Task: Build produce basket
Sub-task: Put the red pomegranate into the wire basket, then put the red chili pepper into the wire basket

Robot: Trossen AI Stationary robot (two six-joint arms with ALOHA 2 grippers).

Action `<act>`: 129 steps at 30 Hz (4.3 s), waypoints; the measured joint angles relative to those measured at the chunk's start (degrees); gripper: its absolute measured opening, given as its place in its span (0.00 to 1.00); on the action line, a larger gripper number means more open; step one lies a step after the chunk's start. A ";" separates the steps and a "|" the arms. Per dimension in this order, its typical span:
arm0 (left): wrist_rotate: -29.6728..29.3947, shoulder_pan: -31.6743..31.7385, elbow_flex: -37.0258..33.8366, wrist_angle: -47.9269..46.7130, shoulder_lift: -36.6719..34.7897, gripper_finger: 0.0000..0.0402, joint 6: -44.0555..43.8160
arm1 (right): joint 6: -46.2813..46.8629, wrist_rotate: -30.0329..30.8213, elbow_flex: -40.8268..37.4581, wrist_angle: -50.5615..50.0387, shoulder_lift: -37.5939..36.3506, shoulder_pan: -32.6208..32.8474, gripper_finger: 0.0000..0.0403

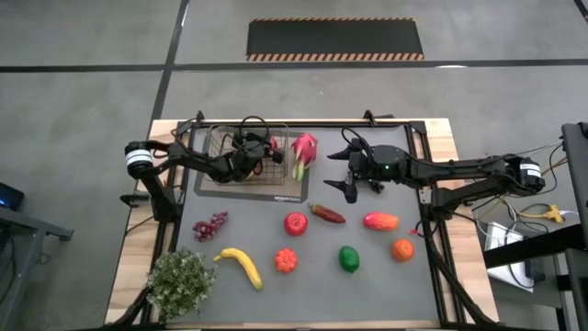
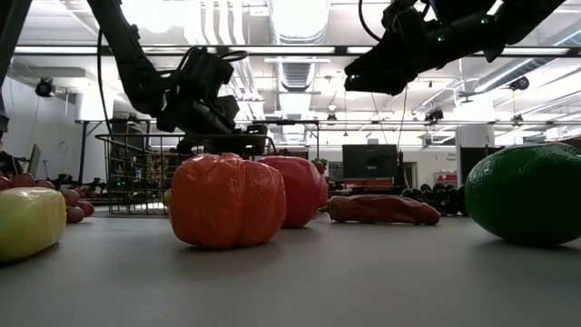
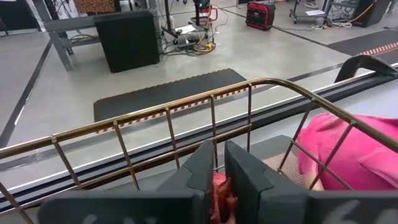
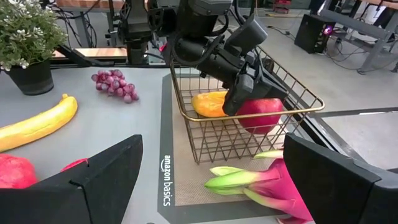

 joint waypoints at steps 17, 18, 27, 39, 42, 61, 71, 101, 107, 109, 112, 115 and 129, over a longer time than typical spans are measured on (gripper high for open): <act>0.04 -0.28 -0.16 -0.07 -1.47 0.18 0.91 | 5.41 -0.02 0.00 -0.83 0.00 -0.01 0.92; 0.02 -0.43 -0.16 -0.04 -2.03 0.18 1.88 | 6.35 -0.02 0.00 -0.84 0.00 0.00 0.92; 0.04 -3.08 -0.31 -0.42 -9.78 0.18 12.21 | 17.60 1.22 0.00 -3.97 0.00 0.02 0.92; 0.08 -5.33 -1.06 -0.22 -19.58 0.18 17.51 | 27.28 7.85 -0.97 -7.54 0.02 2.28 0.92; 0.05 -5.99 -1.12 -0.26 -20.80 0.18 18.50 | 28.23 9.57 -1.49 -7.51 0.02 3.03 0.92; 0.20 -7.65 -1.39 -0.31 -21.79 0.18 18.51 | 30.70 10.05 -1.60 -7.52 0.02 3.17 0.92; 0.17 -7.65 -1.39 -0.22 -21.79 0.18 18.51 | 31.87 9.84 -1.60 -7.50 0.02 4.93 0.92; 0.48 -7.85 -1.39 -0.24 -21.79 0.18 18.12 | 35.60 9.45 5.31 -19.74 2.90 11.05 0.92; 0.71 -8.01 -1.39 -0.24 -21.84 0.18 18.10 | 28.97 9.44 9.93 -25.67 10.00 12.78 0.92; 0.70 -8.07 -1.39 -0.23 -21.86 0.18 18.10 | 25.53 9.49 11.20 -28.68 12.21 13.43 0.92; 0.70 -8.39 -1.39 -0.22 -21.86 0.18 18.12 | 19.58 9.49 12.22 -31.93 15.02 14.51 0.92; 0.69 -8.69 -1.39 -0.23 -21.86 0.18 18.12 | 15.07 9.44 12.24 -33.09 16.79 15.32 0.92; 0.66 -11.18 -1.39 -0.13 -22.99 0.18 18.12 | 11.26 10.17 9.80 -26.22 24.56 16.77 0.84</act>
